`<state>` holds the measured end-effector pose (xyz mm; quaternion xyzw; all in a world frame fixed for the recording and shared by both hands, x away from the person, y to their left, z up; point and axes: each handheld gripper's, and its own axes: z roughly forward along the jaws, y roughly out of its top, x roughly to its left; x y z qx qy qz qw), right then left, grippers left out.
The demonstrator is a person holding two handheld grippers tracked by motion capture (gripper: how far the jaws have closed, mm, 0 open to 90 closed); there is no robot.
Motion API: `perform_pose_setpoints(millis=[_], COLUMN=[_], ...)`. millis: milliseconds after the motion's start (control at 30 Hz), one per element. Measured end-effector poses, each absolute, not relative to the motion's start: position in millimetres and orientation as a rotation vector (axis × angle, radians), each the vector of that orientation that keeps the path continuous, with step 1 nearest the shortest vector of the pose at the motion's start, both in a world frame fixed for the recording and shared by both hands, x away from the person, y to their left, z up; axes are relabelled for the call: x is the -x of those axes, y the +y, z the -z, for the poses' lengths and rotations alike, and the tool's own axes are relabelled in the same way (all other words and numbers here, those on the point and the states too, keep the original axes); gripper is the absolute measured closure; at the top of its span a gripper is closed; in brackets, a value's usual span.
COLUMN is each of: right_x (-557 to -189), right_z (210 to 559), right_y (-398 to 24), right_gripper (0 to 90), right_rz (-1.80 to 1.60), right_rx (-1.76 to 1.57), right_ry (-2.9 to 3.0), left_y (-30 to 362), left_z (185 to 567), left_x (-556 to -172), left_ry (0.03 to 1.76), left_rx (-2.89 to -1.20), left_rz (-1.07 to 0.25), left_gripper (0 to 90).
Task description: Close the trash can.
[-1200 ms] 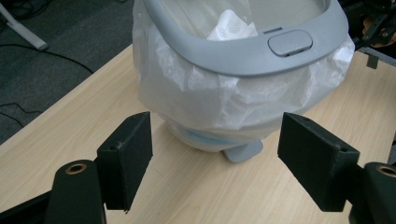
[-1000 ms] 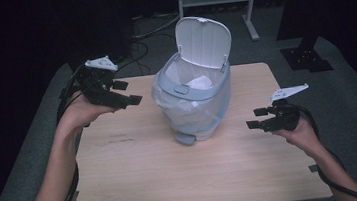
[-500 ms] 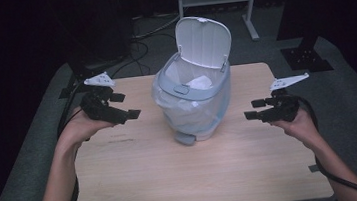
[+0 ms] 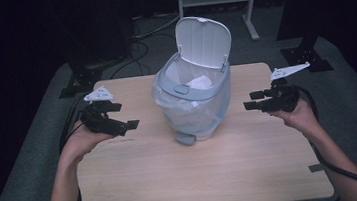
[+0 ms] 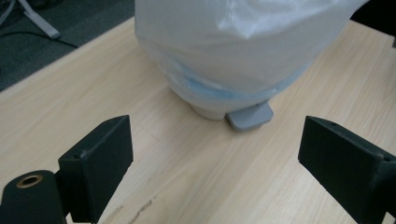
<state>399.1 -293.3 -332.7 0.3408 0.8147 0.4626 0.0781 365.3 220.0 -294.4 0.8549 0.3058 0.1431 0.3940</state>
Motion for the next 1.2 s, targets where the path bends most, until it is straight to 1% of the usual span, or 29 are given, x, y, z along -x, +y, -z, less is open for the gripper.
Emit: perform_pose_setpoints(millis=[67, 100, 133, 167, 200, 400, 633, 700, 767, 800, 833, 933, 1200], right_x=[-402, -402, -404, -404, -406, -412, -418, -421, -422, -425, -426, -431, -441], right_z=[328, 328, 325, 325, 323, 314, 306, 305, 305, 303, 302, 300, 290], right_y=[-292, -292, -292, -292, -291, -290, -291, -292, -292, -293, -294, -295, -298], right_gripper=[46.1, 46.1, 48.9, 48.9, 52.5, 61.6, 67.1, 70.2, 70.8, 73.6, 74.5, 76.2, 78.6], right_rz=[-1.382, -1.382, -1.382, -1.382, -1.379, -1.383, -1.372, -1.371, -1.367, -1.362, -1.358, -1.327, -1.324], right_rx=[-1.013, -1.013, -1.008, -1.008, -1.004, -1.002, -1.013, -1.022, -1.027, -1.030, -1.035, -1.047, -1.067], right_ry=[2.442, 2.442, 2.446, 2.446, 2.451, 2.440, 2.419, 2.418, 2.416, 2.412, 2.410, 2.401, 2.376], left_y=[222, 222, 223, 223, 223, 225, 232, 233, 233, 234, 234, 234, 235], left_z=[302, 302, 309, 309, 315, 330, 343, 348, 350, 355, 355, 365, 375], left_x=[-363, -363, -361, -361, -360, -357, -357, -356, -356, -355, -355, -354, -354], left_ry=[0.786, 0.786, 0.793, 0.793, 0.795, 0.807, 0.822, 0.825, 0.826, 0.831, 0.831, 0.840, 0.852], left_rx=[-2.163, -2.163, -2.169, -2.169, -2.173, -2.172, -2.156, -2.155, -2.158, -2.154, -2.154, -2.170, -2.173], left_rz=[-0.360, -0.360, -0.357, -0.357, -0.343, -0.328, -0.346, -0.353, -0.353, -0.330, -0.330, -0.333, -0.342], left_gripper=[9.2, 9.2, 9.2, 9.2, 9.2, 9.2, 9.2, 9.2, 9.2, 9.2, 9.2, 9.2, 9.2])
